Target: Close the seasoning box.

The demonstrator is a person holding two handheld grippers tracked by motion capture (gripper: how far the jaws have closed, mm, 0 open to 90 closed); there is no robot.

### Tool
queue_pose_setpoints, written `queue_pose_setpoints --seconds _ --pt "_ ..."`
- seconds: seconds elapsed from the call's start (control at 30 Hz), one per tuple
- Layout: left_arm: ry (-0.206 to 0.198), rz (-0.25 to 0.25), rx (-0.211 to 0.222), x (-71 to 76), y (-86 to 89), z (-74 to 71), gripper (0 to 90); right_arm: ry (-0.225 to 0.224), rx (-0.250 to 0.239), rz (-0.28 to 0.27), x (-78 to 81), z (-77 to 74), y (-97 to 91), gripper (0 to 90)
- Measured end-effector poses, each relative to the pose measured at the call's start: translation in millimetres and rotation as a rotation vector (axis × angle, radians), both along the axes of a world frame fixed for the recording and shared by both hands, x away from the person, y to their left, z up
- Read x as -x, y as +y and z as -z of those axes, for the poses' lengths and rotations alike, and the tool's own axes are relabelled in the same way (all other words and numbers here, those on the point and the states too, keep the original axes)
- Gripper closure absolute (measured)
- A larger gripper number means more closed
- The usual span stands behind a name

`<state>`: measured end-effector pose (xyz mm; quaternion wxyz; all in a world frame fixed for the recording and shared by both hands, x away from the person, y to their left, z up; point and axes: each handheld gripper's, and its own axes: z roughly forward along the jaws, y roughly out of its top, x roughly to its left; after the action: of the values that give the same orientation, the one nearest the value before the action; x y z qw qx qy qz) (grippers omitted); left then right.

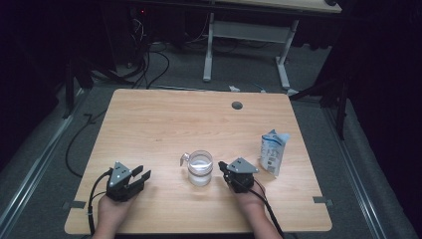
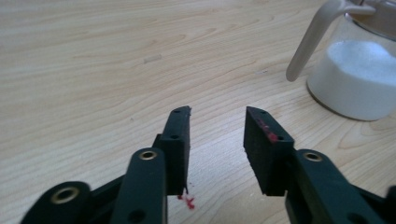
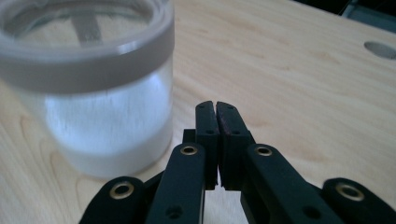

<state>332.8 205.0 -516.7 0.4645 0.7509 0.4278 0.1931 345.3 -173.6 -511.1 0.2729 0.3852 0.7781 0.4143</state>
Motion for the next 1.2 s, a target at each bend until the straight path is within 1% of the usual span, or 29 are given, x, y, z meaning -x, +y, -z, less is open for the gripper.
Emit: queue_pose_setpoints --seconds 0.03,0.07,0.1,0.17,0.2,0.23,0.27,0.3,0.37,0.4,0.43,0.5,0.57,0.6,0.67,0.77,0.87,0.9,0.93,1.13,1.2 --pt "0.004 0.003 0.006 0.9 3.1 -1.4 56.8 -0.002 -0.002 0.003 -2.4 -2.9 2.1 87.0" --pt "-0.003 0.010 0.011 2.6 6.9 -3.2 55.9 -0.004 -0.003 0.005 -3.4 -4.5 3.1 87.0" --pt "-0.020 0.008 0.013 5.5 12.0 -5.4 55.5 -0.005 -0.005 0.008 -4.3 -6.1 3.8 87.0" --pt "-0.043 -0.021 -0.010 11.1 23.7 -6.1 53.4 -0.006 -0.007 0.010 -7.0 -9.3 5.8 87.1" --pt "-0.044 -0.044 -0.017 14.7 31.6 -1.5 52.4 -0.008 -0.003 0.013 -7.4 -10.4 6.5 87.1" --pt "-0.042 -0.053 -0.024 15.5 33.6 0.4 50.7 -0.017 -0.002 0.013 -8.2 -12.2 7.4 87.2" --pt "-0.039 -0.075 -0.042 15.8 36.2 3.8 48.7 -0.017 -0.002 0.017 -8.3 -12.6 7.7 87.2" --pt "-0.029 -0.094 -0.049 14.0 37.7 5.6 46.4 -0.018 -0.005 0.020 -8.7 -13.3 8.4 87.2" --pt "-0.031 -0.097 -0.030 11.3 36.7 5.6 45.0 -0.017 -0.006 0.020 -9.4 -13.1 9.8 87.2" --pt "-0.041 -0.095 -0.031 10.9 35.3 5.8 44.9 -0.017 -0.007 0.018 -9.6 -12.7 10.4 87.2" --pt "-0.041 -0.088 -0.030 10.9 33.4 6.8 44.7 -0.015 -0.011 0.016 -9.7 -12.5 11.0 87.2" --pt "-0.033 -0.075 -0.044 9.9 31.2 9.8 44.7 -0.019 -0.011 0.014 -9.2 -12.5 12.6 87.3" --pt "-0.030 -0.081 -0.059 8.2 30.0 12.5 43.5 -0.023 -0.015 0.011 -9.1 -12.7 13.8 87.6" --pt "-0.028 -0.086 -0.058 7.8 30.5 12.7 43.3 -0.021 -0.016 0.011 -8.8 -13.0 14.2 87.7" --pt "-0.031 -0.094 -0.041 7.7 31.7 11.8 43.3 -0.025 -0.016 0.009 -8.4 -13.6 14.4 87.8" --pt "-0.027 -0.090 -0.032 8.0 31.6 11.1 43.4 -0.033 -0.013 0.006 -7.0 -13.7 15.0 88.0" --pt "-0.033 -0.083 -0.039 9.0 28.9 10.7 43.4 -0.035 -0.018 -0.007 -3.7 -13.4 16.5 88.1" --pt "-0.035 -0.081 -0.040 9.3 28.2 10.5 43.5 -0.035 -0.012 -0.009 -2.3 -13.9 17.1 88.5" --pt "-0.037 -0.079 -0.042 9.5 28.0 10.2 43.5 -0.046 -0.011 -0.006 -1.4 -13.9 17.9 88.8" --pt "-0.030 -0.074 -0.039 9.0 28.2 10.7 43.4 -0.046 -0.012 -0.003 4.9 -16.2 17.5 89.5" --pt "-0.033 -0.073 -0.040 8.8 27.9 10.4 43.4 -0.053 -0.010 -0.002 7.6 -16.4 17.2 89.9"
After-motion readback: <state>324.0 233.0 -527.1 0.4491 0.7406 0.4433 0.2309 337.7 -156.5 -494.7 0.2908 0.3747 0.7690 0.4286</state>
